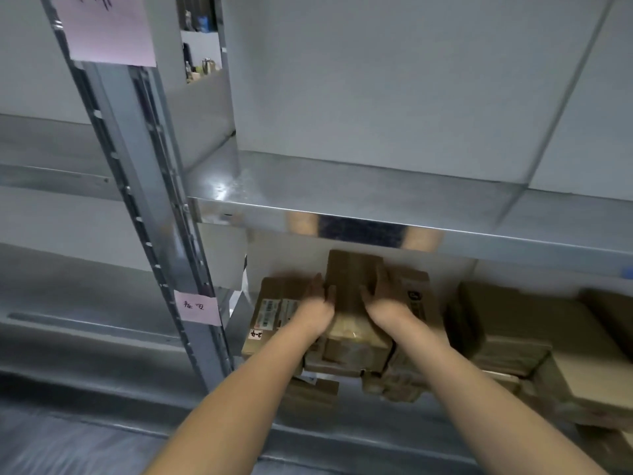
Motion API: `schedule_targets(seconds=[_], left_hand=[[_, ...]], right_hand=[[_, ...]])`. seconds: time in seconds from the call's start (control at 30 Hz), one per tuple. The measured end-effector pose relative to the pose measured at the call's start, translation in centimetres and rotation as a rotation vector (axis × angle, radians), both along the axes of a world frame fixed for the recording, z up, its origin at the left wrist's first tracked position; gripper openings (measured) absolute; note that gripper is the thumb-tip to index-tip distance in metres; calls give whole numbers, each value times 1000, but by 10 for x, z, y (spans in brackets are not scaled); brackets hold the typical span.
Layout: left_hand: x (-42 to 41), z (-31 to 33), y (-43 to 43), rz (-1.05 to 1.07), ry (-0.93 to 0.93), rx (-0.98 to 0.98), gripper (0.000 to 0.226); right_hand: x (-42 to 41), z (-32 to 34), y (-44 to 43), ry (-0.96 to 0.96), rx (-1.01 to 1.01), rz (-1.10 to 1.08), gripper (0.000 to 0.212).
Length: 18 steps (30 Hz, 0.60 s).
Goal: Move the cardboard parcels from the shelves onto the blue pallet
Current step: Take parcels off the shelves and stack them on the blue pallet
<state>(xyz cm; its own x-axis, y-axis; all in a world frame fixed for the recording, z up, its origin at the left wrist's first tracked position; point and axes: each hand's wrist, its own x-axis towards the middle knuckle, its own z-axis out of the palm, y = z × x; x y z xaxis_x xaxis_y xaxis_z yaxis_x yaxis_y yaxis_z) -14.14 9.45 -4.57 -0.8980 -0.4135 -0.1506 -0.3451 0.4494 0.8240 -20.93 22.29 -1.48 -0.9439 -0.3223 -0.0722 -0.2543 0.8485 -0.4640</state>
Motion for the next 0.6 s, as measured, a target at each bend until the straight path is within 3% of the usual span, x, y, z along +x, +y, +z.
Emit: schedule_targets(seconds=[0.23,0.43,0.6], left_hand=[[-14,-23,-8,126,-21,353,60],[-12,-27,-10,149,8,486,57],[-7,-27,-16,193,23,566,59]], right_hand=[[0,-8,-14,30,-5,-36,68],[7,-3,-19,43,-70,-78,65],[0,10,-22,-133,-206,-141,64]])
